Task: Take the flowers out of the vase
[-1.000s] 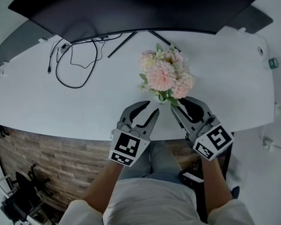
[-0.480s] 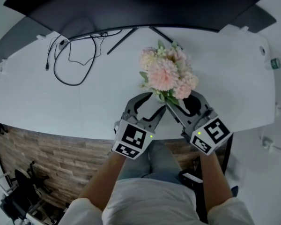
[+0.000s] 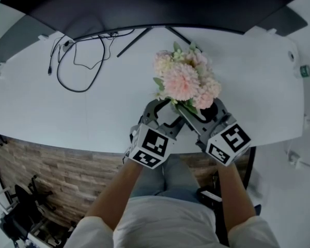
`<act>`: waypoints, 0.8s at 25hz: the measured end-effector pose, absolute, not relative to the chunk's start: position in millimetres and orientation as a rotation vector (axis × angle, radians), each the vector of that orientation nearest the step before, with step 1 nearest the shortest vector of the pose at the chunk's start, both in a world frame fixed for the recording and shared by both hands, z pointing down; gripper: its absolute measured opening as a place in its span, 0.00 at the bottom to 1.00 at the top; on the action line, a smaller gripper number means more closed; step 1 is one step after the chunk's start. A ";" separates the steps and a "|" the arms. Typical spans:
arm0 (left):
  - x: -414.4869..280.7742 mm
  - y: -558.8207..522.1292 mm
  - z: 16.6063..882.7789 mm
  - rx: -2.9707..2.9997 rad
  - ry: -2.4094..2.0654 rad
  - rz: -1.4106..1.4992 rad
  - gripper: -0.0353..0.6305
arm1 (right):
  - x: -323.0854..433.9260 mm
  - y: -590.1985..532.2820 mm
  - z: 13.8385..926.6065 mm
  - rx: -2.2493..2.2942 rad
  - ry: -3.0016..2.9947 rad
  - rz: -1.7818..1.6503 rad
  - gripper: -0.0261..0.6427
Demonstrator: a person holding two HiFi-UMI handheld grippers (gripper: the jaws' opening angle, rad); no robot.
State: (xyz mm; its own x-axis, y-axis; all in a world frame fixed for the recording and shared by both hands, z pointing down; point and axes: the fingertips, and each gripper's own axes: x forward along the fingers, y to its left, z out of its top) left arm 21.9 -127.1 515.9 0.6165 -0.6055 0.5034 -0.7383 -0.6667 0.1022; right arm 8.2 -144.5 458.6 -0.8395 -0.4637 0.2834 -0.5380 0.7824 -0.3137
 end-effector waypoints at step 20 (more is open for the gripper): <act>22.9 -131.1 517.0 2.556 -1.066 0.611 0.43 | 4.6 -154.1 459.9 0.855 -2.773 0.557 0.16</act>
State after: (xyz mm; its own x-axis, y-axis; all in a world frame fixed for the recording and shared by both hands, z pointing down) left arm 22.9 -131.1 517.0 0.6333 -0.5970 0.4925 -0.7267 -0.6776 0.1132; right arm 4.6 -154.1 459.9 -0.8164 -0.5035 0.2826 -0.5737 0.7633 -0.2972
